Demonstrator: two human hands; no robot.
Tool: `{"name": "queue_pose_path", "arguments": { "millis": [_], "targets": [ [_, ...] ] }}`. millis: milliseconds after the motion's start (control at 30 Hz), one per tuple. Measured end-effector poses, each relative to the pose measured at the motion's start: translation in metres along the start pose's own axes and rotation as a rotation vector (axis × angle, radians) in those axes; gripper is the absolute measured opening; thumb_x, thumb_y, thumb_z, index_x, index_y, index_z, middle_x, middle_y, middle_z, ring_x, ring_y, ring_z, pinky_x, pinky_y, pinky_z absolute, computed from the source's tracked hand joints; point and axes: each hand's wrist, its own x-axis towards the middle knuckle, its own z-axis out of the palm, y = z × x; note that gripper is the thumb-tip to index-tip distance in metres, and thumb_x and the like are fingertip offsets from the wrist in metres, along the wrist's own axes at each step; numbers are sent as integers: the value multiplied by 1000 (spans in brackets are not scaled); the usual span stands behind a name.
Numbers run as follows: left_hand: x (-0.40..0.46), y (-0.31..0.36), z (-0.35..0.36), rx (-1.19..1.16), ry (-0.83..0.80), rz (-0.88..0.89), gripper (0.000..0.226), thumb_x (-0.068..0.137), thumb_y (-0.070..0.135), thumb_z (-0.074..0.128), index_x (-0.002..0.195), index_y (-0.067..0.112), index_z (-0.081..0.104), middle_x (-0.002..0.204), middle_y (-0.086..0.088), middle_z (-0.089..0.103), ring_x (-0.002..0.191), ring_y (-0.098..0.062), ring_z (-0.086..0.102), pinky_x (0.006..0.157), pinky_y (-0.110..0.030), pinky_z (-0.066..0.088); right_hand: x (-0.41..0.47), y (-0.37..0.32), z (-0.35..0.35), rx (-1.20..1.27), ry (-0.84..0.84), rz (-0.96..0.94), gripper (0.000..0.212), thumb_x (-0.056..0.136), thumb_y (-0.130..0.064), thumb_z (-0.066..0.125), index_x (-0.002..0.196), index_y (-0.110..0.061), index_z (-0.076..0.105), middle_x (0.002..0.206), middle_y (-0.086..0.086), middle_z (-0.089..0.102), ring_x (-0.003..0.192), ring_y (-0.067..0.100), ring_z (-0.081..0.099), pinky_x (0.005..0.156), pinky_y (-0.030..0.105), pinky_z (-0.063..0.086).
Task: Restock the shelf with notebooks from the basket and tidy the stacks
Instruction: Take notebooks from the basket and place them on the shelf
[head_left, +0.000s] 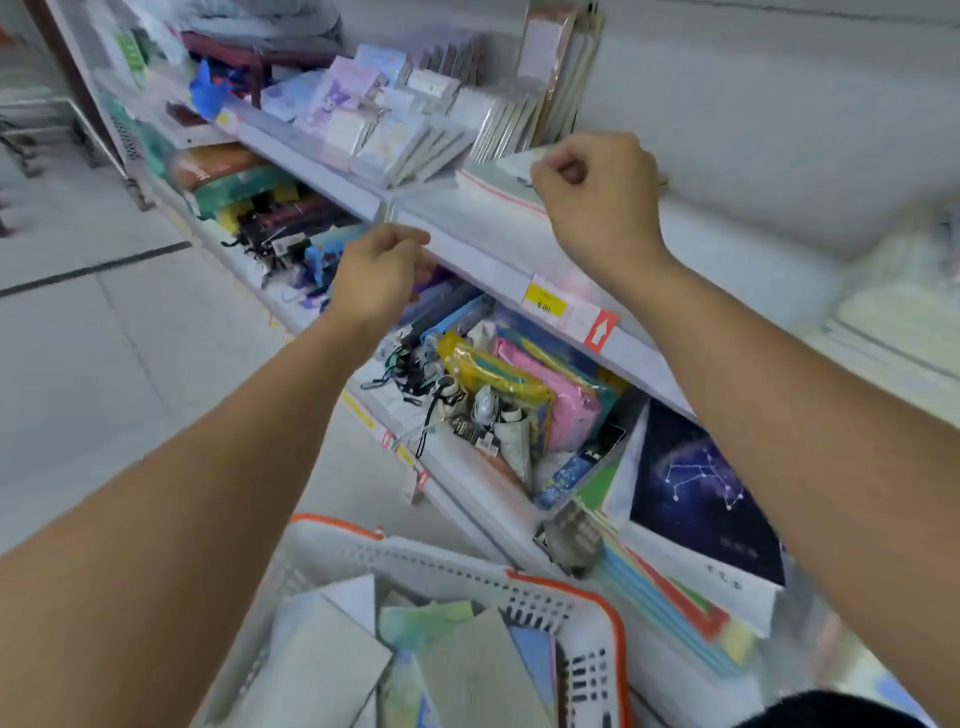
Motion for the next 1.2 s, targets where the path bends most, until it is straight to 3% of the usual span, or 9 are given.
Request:
{"name": "queue_pose_path", "arguments": {
  "millis": [100,200,267,367,533,700,867,1067,1200],
  "targets": [
    [-102,-100,-32,-18,20,-340,10,92,16,53,93,14,63,84,-7,66,77,-23,60,67,-29,46,-148,-13,29,177,-43,-48,16,87,-22,59,75,-15,65,58,-12,54,55,6,52,56,26,44],
    [-212,-195,-61,85,-19,-680,8,82,23,61,85,16,63,96,-19,68,76,-27,60,68,-32,47,-306,18,77,127,-568,298,14,88,-28,66,86,-14,68,73,-5,67,71,15,64,63,30,49],
    [-266,-241,-77,284,-27,-794,30,67,31,59,91,14,67,106,-24,67,88,-36,63,78,-39,52,-395,52,90,-39,-906,680,45,82,-40,73,114,-9,64,112,8,68,104,25,65,76,29,48],
    [-305,-265,-85,444,-10,-828,26,73,30,61,92,13,67,100,-17,65,91,-34,60,80,-32,49,-475,79,81,-304,-1007,966,110,61,-66,78,145,-12,33,149,11,38,134,34,40,102,43,45],
    [-318,-285,-85,509,-151,-846,46,88,28,62,129,10,54,123,-13,62,108,-29,59,87,-31,47,-484,92,85,-313,-1164,920,148,46,-73,82,156,-17,0,162,11,8,147,35,18,116,49,28],
    [-315,-281,-77,458,-166,-841,50,91,29,57,137,9,50,133,-13,57,117,-31,56,98,-37,47,-491,92,85,-433,-1194,693,119,65,-62,79,153,-11,17,149,15,34,131,34,45,101,40,45],
    [-314,-270,-65,398,-156,-864,47,89,40,60,123,9,59,122,-12,62,108,-29,59,94,-42,51,-473,67,75,-465,-1103,516,15,94,-23,52,90,-8,52,102,15,62,99,35,62,68,32,45],
    [-300,-229,-54,-250,-273,-920,52,84,57,60,120,19,65,110,-3,71,102,-24,67,90,-42,53,-421,-10,73,-118,-890,335,15,88,-16,57,94,-9,69,84,3,68,77,19,63,64,31,50],
    [-282,-226,-81,-175,231,-779,34,95,22,56,118,-3,63,106,-16,70,91,-31,67,85,-45,56,-406,-5,80,373,-862,773,12,88,-20,68,76,-19,71,79,4,72,69,17,67,62,32,56]
  ]
}}
